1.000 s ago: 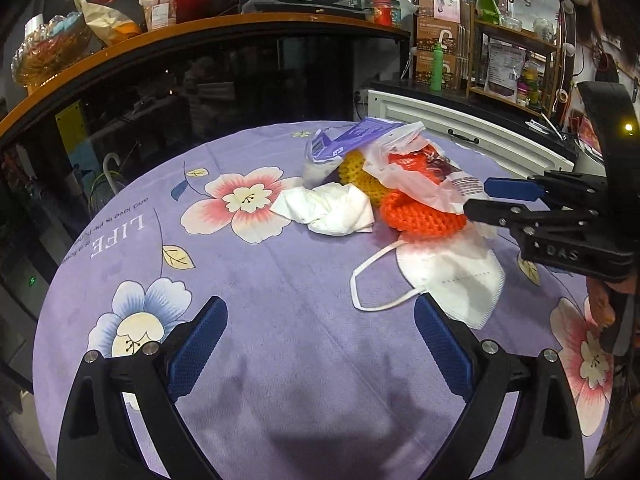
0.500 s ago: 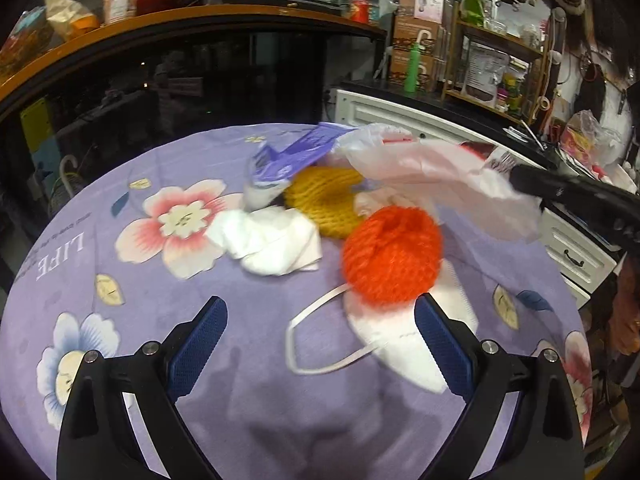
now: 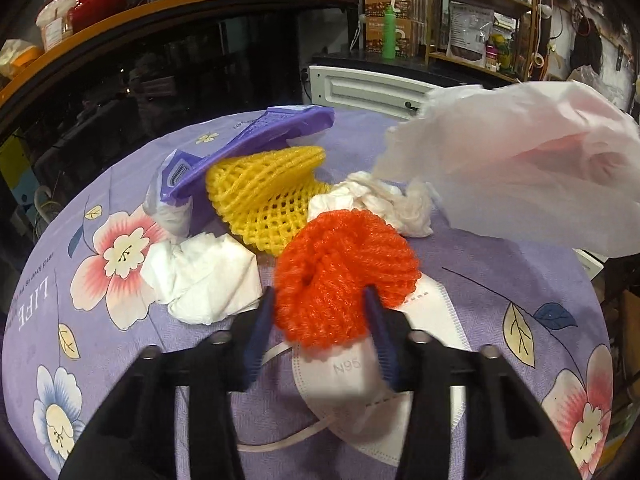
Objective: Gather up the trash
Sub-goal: 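Grasp the white plastic bag with the right tool while the left tool grasps the orange foam net, then carry the bag and orange net to the black bin and open both tools to drop them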
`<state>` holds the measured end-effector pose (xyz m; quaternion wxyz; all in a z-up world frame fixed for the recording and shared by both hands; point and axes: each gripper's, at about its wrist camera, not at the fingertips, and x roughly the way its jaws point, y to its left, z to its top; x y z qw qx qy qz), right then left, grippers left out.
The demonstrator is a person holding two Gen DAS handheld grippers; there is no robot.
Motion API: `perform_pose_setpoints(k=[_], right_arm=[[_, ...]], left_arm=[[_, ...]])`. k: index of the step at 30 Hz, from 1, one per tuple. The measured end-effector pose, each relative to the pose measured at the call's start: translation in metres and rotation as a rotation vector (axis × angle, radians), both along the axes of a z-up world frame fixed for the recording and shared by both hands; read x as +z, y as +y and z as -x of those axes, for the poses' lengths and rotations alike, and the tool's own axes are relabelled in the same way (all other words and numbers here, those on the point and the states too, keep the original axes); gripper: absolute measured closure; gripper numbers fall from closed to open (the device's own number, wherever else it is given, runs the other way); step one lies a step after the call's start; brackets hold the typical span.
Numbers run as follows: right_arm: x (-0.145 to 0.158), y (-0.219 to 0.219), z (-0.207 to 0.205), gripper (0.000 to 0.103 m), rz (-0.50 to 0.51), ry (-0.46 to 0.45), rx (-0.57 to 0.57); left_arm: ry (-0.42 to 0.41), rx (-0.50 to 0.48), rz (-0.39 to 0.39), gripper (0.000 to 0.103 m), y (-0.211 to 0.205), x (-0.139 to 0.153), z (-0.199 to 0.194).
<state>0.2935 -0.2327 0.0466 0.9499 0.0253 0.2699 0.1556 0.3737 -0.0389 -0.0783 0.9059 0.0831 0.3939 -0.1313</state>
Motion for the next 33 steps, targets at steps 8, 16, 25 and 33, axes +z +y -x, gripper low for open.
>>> perform_pose_setpoints(k=[8,16,25,33], right_arm=[[0.005,-0.024,0.026,0.101,-0.023,-0.028,-0.04],[0.013,-0.056,0.066,0.102,-0.046,-0.052,-0.083],[-0.022,-0.064,0.084,0.029,-0.089,0.089,0.044],[-0.086,-0.021,0.087,0.012,0.005,0.192,0.092]], left_arm=[[-0.101,0.019,0.075,0.081,0.004,0.039,0.038],[-0.166,-0.029,0.148,0.082,-0.015,0.07,0.094],[-0.21,-0.063,0.159,0.083,-0.036,0.082,0.125],[-0.218,-0.031,0.163,0.083,-0.023,0.086,0.143]])
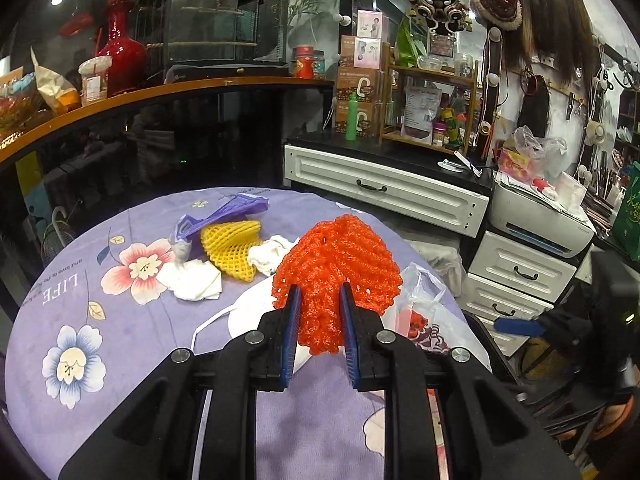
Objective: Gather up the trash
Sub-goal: 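Carry the bag and orange net to the black bin and open both tools to drop them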
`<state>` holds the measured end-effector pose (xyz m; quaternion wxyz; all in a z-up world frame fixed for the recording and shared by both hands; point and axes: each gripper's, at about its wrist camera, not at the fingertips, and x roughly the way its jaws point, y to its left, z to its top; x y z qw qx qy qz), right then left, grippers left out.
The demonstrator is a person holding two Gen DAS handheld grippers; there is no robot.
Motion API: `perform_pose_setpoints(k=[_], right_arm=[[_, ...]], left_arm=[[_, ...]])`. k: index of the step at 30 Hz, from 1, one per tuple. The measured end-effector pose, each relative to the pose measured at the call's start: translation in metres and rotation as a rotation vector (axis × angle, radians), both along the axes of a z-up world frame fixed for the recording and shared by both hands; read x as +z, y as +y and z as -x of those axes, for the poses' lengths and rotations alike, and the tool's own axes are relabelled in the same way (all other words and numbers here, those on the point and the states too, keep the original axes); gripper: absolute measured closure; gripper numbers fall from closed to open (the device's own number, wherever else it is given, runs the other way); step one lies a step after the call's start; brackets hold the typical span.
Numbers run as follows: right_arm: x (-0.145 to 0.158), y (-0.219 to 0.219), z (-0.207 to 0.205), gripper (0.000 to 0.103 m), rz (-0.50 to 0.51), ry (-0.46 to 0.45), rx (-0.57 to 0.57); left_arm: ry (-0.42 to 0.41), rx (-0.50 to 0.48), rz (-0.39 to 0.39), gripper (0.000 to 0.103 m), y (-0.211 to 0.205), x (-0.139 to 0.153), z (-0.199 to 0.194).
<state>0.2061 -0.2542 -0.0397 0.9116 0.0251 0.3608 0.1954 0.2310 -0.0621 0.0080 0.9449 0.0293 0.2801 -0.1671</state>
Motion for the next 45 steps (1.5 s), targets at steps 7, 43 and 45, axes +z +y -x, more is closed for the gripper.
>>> perform_pose_setpoints(k=[7,43,45], right_arm=[[-0.035,0.004,-0.011,0.074,0.018,0.109,-0.032],[-0.124,-0.16,0.057,0.045,-0.142,0.267,-0.422],[-0.128,-0.165,0.062,0.043,-0.157,0.254,-0.454]], left_arm=[[0.032,0.014,0.029,0.083,0.004,-0.008,0.015],[0.155,-0.382,-0.024,0.083,-0.187,-0.069,0.056],[0.172,-0.389,-0.04,0.083,-0.194,-0.076,0.055]])
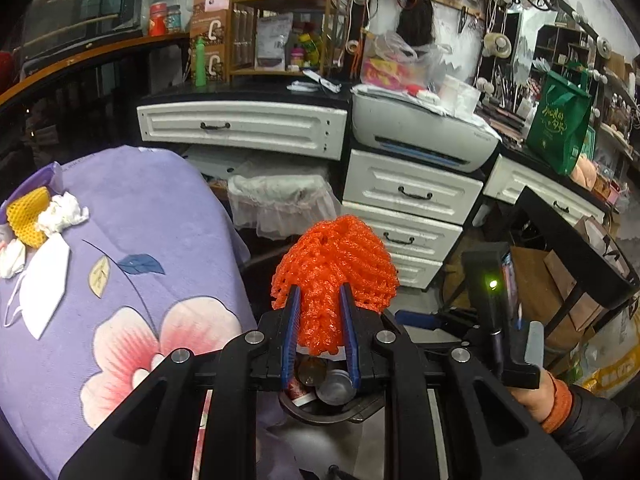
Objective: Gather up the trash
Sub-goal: 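Carry the bag and orange net to the black bin and open both tools to drop them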
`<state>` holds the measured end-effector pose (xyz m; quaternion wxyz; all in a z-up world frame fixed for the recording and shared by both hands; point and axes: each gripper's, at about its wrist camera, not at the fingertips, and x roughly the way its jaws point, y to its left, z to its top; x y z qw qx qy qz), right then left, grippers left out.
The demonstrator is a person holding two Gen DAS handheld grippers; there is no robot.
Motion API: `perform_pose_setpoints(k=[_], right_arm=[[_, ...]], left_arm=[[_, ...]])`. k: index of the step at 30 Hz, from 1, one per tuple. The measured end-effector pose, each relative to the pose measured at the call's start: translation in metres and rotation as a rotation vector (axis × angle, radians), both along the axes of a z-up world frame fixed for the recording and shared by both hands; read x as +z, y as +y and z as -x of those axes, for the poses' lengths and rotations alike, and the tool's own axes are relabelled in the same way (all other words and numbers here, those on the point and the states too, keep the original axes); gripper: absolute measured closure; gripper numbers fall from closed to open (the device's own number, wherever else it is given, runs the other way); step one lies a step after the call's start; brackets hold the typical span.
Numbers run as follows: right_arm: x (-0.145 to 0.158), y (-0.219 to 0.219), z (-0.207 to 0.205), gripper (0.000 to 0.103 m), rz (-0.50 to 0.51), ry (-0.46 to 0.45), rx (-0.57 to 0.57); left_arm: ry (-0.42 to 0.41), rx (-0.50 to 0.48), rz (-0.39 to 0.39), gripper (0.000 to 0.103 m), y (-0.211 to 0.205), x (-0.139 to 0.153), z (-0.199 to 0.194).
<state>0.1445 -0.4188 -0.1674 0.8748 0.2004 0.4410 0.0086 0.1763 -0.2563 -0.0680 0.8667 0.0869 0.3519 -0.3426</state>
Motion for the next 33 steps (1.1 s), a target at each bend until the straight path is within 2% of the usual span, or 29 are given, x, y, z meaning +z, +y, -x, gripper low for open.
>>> perform_pose_setpoints(k=[5,9,15,20,25,29,32,33], right_arm=[[0.002,-0.013,0.019,0.042,0.036,0.0,-0.054],[0.011,-0.027,0.037,0.036,0.083,-0.015,-0.097],[0.024,-0.049,0.062,0.036,0.074,-0.049,-0.171],[0.031,-0.059,0.075,0.036,0.105,-0.06,-0.209],[0.036,-0.067,0.08,0.036,0.112,-0.068,-0.234],[0.039,-0.069,0.081,0.034,0.128,-0.072,-0.241],[0.04,-0.069,0.081,0.033,0.126,-0.073,-0.247],[0.041,-0.069,0.081,0.033,0.125,-0.074,-0.247]], left_arm=[[0.043,-0.028,-0.05,0.083,-0.017,-0.024,-0.004],[0.066,-0.054,-0.102,0.083,-0.036,-0.044,-0.004],[0.091,-0.074,-0.184,0.083,-0.06,-0.075,-0.01],[0.109,-0.082,-0.224,0.083,-0.074,-0.092,-0.012],[0.115,-0.086,-0.248,0.082,-0.083,-0.1,-0.015],[0.14,-0.077,-0.233,0.08,-0.081,-0.104,-0.018],[0.147,-0.077,-0.23,0.072,-0.081,-0.103,-0.018],[0.149,-0.075,-0.226,0.067,-0.081,-0.102,-0.019]])
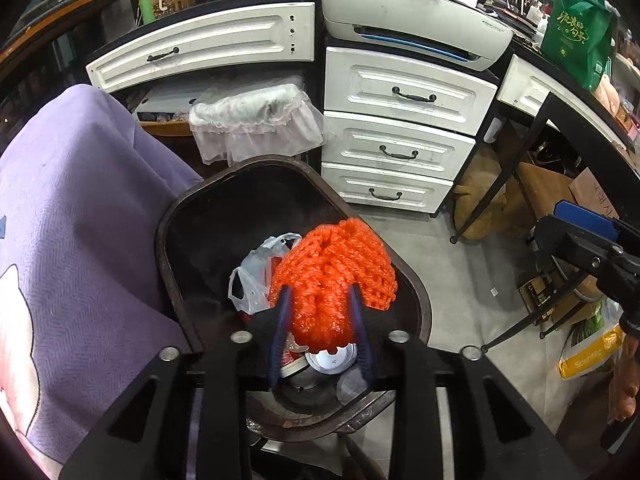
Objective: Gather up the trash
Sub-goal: 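Carry the bag and orange net to the black bin and open both tools to drop them, then move both tools back over the table toward the mask and tissue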
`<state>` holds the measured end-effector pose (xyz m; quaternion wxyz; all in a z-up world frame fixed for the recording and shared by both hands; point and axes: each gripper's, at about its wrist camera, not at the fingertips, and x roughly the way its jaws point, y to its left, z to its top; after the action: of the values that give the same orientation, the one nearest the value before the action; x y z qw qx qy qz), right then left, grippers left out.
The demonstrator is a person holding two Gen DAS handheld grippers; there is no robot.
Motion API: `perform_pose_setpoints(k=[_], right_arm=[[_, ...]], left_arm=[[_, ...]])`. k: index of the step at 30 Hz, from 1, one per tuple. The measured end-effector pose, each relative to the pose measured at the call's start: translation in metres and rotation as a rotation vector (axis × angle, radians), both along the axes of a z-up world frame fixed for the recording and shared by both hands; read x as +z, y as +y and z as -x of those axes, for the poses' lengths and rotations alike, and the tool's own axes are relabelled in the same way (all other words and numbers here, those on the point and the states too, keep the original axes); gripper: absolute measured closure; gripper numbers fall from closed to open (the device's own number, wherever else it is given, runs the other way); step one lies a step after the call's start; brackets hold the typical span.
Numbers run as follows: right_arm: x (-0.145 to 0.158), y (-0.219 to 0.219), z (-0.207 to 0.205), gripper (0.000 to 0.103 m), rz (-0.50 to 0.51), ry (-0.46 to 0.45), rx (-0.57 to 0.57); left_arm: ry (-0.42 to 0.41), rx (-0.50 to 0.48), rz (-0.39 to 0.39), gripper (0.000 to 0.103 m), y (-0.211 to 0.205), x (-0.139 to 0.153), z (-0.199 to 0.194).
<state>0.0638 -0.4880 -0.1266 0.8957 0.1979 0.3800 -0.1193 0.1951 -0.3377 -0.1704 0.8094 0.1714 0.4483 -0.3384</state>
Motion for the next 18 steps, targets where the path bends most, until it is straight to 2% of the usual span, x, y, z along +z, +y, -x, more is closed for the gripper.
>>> perform_pose_setpoints(k=[2,3,4,6,13,18], right_arm=[[0.002,0.001,-0.001,0.033,0.004,-0.001,-0.002],[0.002,0.001,-0.001,0.033,0.006,-0.002,-0.002],[0.003,0.001,-0.002,0.033,0.006,-0.002,-0.004],[0.005,0.002,-0.002,0.033,0.007,-0.003,-0.004],[0.015,0.007,-0.003,0.033,0.014,-0.021,0.008],[0.025,0.018,-0.007,0.033,0.002,-0.042,0.044]], left_arm=[[0.007,0.002,0.026,0.05,0.003,0.005,0.001],[0.004,0.004,0.044,0.038,0.004,0.008,0.001],[-0.006,0.007,0.063,0.032,0.006,0.012,0.003],[-0.02,0.01,0.085,0.027,0.009,0.02,0.006],[-0.066,0.026,0.151,0.019,0.027,0.049,0.013],[-0.123,0.036,0.192,0.018,0.053,0.077,0.017]])
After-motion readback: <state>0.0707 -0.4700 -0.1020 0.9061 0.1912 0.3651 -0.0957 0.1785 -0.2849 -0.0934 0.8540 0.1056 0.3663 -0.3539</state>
